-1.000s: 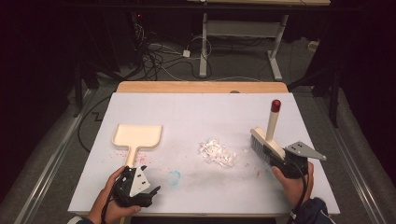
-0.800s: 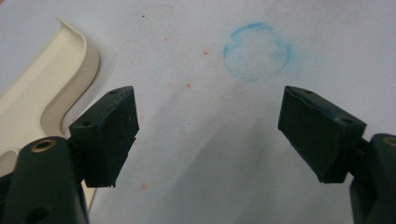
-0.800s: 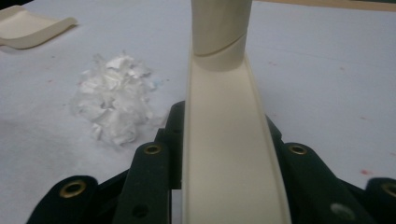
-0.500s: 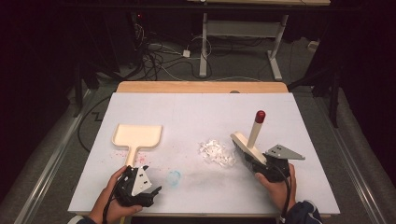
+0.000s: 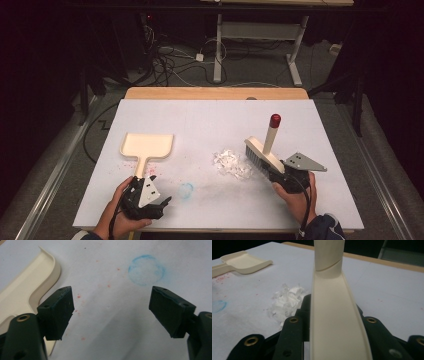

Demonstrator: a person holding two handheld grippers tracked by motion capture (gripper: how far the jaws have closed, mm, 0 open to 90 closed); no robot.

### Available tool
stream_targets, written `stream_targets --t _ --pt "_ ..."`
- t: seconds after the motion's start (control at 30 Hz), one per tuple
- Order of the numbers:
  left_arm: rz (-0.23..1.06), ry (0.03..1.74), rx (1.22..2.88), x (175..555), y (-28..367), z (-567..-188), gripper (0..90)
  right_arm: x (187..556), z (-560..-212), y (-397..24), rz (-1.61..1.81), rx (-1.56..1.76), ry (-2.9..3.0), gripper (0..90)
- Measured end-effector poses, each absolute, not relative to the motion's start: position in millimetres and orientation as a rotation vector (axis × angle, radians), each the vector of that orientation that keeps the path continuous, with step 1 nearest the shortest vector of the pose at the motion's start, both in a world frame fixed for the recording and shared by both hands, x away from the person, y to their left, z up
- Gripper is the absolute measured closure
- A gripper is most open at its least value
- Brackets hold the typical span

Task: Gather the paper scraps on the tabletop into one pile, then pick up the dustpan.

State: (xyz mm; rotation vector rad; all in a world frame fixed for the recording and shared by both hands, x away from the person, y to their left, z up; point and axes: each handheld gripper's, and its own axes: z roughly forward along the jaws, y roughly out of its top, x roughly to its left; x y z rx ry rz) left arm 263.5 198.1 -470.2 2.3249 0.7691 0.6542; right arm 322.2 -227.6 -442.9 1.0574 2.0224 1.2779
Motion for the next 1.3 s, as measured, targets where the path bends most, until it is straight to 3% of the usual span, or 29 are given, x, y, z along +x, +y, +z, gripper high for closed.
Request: stream_targets --t 0.5,0.87,1.3 --pt "0.686 0.959 2.224 271.2 221.4 -465.9 19.6 323.1 -429.3 -254.4 1.313 0.992 1.964 68.1" --pt "0.677 1.208 2.167 287.7 245.2 -471.1 19.6 324.2 -422.1 -270.7 1.31 0.942 1.943 68.1" --pt "0.557 1.387 2.1 307.1 259.6 -482.4 20.0 325.9 -422.8 -274.3 1.295 0.951 1.94 68.0"
